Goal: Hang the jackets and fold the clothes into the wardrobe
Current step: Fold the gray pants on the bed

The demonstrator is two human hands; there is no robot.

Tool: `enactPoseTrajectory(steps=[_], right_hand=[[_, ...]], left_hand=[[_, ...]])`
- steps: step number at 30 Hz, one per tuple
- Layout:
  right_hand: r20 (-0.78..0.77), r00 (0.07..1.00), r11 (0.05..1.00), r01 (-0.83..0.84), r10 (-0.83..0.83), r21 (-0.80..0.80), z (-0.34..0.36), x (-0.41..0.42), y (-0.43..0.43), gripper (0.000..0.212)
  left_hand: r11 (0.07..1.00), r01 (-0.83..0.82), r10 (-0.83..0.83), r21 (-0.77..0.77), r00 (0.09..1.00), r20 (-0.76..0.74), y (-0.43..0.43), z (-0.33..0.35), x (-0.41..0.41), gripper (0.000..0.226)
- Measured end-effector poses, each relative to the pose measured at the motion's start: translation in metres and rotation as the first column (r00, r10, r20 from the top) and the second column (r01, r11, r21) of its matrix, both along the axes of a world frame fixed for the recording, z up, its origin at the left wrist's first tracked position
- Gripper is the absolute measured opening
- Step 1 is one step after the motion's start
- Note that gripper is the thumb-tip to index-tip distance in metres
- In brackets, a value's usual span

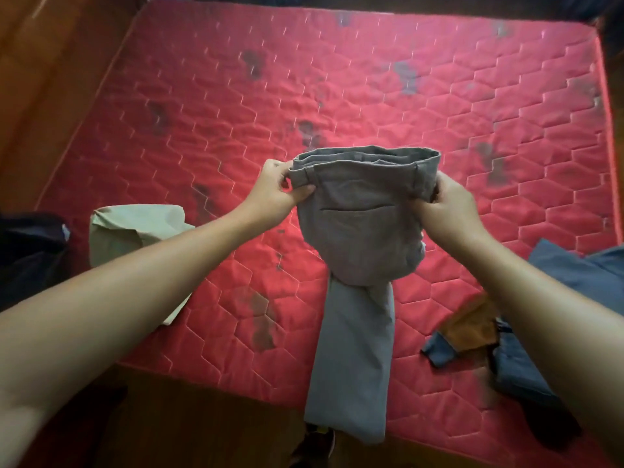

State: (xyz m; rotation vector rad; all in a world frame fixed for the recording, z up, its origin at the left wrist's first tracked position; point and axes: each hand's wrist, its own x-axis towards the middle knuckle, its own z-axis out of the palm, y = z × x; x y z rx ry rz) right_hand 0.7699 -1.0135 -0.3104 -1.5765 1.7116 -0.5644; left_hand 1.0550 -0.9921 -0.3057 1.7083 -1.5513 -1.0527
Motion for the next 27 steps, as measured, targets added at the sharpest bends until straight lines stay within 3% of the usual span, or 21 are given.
enactPoseTrajectory(steps=[4,6,8,10,12,14,17,19,23,27], right_hand=[[-0.225,0.974,1.000,0.005,0.001,0.023,-0.040,-0.001,-0.013,0.014],[-0.217,0.976,0.998,0.017,-0.005,0.053,-0.047,0.000,-0.022,0.016],[-0.150,0.988,0.997,0.057,-0.048,0.060,-0.061,0.001,-0.043,0.019],[0.054,0.989,0.989,0.133,-0.137,0.068,-0.069,0.005,-0.067,0.033],[0.308,0.922,0.971,0.211,-0.236,0.112,-0.077,0.010,-0.088,0.065],[0.346,0.905,0.967,0.210,-0.249,0.148,-0.091,0.011,-0.091,0.081],[0.155,0.968,0.955,0.154,-0.197,0.252,-0.144,0.002,-0.036,0.067],[0.079,0.975,0.901,0.157,-0.206,0.405,-0.186,-0.006,0.023,0.060],[0.011,0.989,0.772,0.110,-0.150,0.627,-0.236,-0.018,0.138,0.052],[0.012,0.965,0.663,0.171,-0.262,0.729,-0.261,-0.026,0.204,0.050]], left_hand=[[0.994,0.023,-0.009,0.104,0.992,-0.129,-0.022,-0.035,-0.002,0.035],[0.991,0.020,-0.005,0.131,0.994,-0.113,-0.032,-0.044,-0.005,0.030],[0.986,0.015,0.011,0.167,0.988,-0.155,-0.053,-0.054,-0.008,0.023],[0.987,-0.058,0.092,0.151,0.968,-0.235,-0.085,-0.064,-0.009,0.028],[0.976,-0.149,0.195,0.159,0.924,-0.328,-0.116,-0.071,-0.007,0.052],[0.965,-0.165,0.218,0.202,0.934,-0.282,-0.123,-0.087,-0.006,0.069],[0.937,-0.124,0.145,0.326,0.988,-0.042,-0.061,-0.144,-0.012,0.062],[0.874,-0.116,0.113,0.472,0.993,0.036,0.010,-0.192,-0.015,0.057],[0.684,-0.062,0.028,0.727,0.998,0.059,0.142,-0.258,-0.028,0.058],[0.569,-0.036,0.043,0.822,0.999,0.015,0.229,-0.292,-0.050,0.064]])
